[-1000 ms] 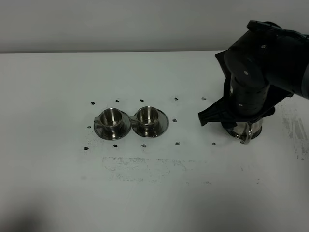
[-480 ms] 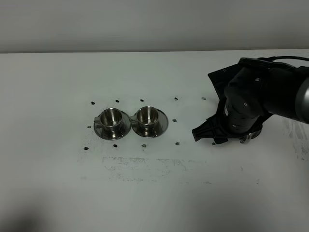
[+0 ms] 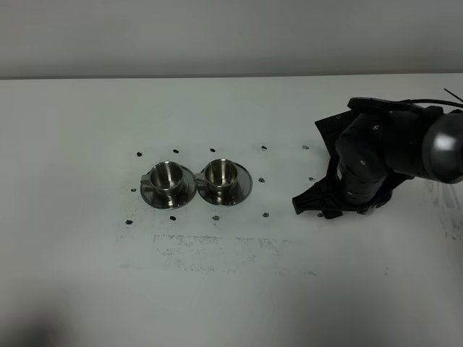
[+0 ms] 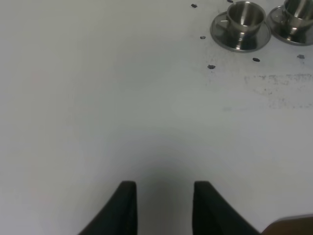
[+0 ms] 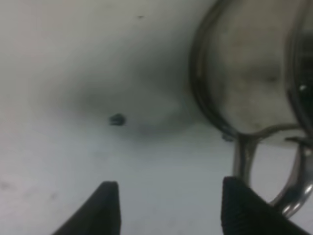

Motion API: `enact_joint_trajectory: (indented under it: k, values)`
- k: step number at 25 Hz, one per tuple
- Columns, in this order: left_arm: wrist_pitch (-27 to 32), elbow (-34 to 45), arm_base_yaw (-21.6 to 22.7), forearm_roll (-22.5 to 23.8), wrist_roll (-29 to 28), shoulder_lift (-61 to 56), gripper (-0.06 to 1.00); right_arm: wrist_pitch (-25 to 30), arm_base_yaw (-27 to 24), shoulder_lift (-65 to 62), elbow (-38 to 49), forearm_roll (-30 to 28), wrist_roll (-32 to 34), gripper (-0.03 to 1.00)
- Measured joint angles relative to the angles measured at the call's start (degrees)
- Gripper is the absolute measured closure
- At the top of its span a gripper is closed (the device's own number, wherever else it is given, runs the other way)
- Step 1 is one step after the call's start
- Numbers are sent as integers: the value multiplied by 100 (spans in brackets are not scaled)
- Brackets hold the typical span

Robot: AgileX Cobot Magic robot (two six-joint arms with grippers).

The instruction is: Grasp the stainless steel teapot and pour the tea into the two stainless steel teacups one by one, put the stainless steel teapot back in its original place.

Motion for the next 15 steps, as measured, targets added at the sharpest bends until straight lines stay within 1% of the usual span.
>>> enact_joint_trajectory:
  k: [4,8,12,15]
  values:
    - [0,0,0,0,-5,0,66,-104,-220,23,7,-203,0,49]
    - [0,0,0,0,-5,0,66,-95,-439,23,18,-271,0,49]
    - [0,0,0,0,-5,0,66,92,-494,23,18,-315,-7,49]
    - [0,0,0,0,-5,0,66,383,-441,15,18,-52,-268,49]
